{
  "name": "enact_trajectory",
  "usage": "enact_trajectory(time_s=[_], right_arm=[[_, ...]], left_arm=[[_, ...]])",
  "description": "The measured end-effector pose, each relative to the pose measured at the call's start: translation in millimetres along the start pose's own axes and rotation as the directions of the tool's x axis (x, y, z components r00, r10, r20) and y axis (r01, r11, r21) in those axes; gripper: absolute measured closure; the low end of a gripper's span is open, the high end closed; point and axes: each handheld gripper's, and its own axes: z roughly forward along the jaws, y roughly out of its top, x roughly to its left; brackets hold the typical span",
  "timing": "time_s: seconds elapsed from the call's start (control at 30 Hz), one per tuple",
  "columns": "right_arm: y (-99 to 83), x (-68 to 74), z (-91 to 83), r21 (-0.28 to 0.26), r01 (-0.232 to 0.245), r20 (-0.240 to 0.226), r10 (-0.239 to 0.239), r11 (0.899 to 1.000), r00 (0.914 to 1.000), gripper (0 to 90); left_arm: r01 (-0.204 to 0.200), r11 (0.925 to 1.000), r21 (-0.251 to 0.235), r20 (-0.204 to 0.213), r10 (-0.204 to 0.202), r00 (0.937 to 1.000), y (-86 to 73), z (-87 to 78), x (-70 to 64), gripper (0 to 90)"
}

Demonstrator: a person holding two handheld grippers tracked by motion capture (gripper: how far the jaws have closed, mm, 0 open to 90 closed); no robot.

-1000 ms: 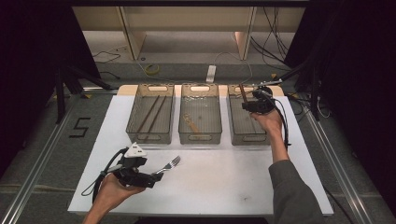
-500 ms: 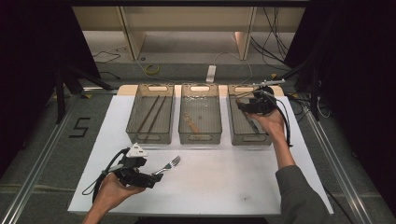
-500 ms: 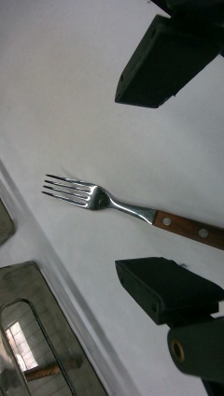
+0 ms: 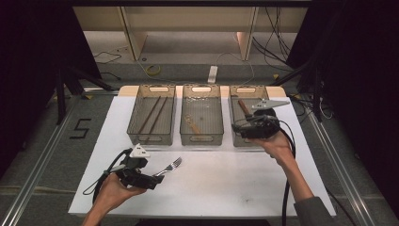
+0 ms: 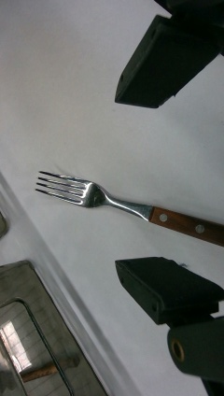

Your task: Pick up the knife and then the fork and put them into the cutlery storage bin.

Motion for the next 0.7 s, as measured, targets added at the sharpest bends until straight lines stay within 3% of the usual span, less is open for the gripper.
enact_trajectory(time_s=[0.2, 0.4, 0.7], right_arm=[[-19.8, 21.6, -11.1, -0.006, 0.035, -0.033, -0.035, 0.999, 0.9988, 29.9], [-36.5, 30.1, -13.8, -0.017, 0.032, -0.058, -0.033, 0.999, 0.9978, 29.5], [-55.8, 41.9, -22.4, -0.017, 0.049, -0.097, -0.050, 0.999, 0.9940, 28.7]], left_arm=[[0.011, 0.9998, 0.014, -0.001, -0.011, 0.9999, 3.4, 2.9, 3.2, 16.3], [-0.003, 0.9992, 0.039, -0.030, 0.004, 0.9996, 8.5, 9.2, 6.1, 17.6], [-0.018, 0.9917, 0.127, -0.035, 0.022, 0.9991, 15.9, 13.0, 10.3, 18.2]])
